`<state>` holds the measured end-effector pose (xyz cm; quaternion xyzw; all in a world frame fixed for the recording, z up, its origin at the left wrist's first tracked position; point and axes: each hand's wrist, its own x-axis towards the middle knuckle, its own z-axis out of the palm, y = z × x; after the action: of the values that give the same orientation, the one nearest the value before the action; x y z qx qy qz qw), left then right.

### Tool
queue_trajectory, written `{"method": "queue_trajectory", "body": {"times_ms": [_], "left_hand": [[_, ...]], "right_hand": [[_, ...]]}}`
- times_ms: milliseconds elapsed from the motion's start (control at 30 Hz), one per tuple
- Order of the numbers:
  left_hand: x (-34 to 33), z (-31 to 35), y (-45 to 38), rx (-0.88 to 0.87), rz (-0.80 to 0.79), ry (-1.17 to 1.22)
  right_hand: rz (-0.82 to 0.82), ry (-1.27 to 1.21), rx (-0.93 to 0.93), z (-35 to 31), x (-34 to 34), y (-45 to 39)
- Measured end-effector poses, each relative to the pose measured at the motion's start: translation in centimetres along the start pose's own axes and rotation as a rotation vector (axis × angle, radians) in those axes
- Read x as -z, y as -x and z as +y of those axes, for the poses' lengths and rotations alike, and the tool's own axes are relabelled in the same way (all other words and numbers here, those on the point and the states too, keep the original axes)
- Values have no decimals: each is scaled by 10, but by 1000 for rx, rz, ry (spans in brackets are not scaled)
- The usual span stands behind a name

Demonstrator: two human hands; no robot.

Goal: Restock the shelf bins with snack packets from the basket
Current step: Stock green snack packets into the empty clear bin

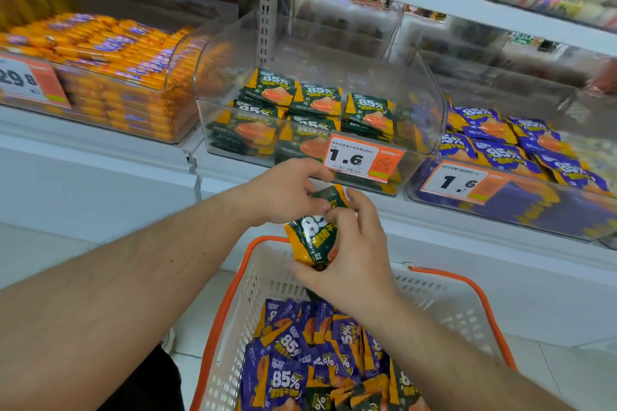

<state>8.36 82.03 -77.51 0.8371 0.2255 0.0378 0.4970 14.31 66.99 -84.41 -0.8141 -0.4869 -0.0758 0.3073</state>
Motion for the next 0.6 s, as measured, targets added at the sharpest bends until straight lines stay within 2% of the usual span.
{"method": "queue_trajectory", "body": {"times_ms": [133,200,333,400,433,500,600], "left_hand": [[2,8,4,-41,50,77],[6,15,5,-83,138,130],[18,24,3,-248,584,247],[24,21,0,-326,734,62],[25,16,-4,-348,757,-97],[22,6,-12,-321,723,-426],[11,-8,-20,-293,696,-642]], "right_hand": [[52,49,30,-8,2,-5],[93,56,34,-9,10,-16],[260,22,53,-15,51,-63],[307,39,46,-20,74,-95],[290,60,25,-23,83,-110],[210,148,-36,-27,93,-142],[32,316,-176,-22,85,-183]]}}
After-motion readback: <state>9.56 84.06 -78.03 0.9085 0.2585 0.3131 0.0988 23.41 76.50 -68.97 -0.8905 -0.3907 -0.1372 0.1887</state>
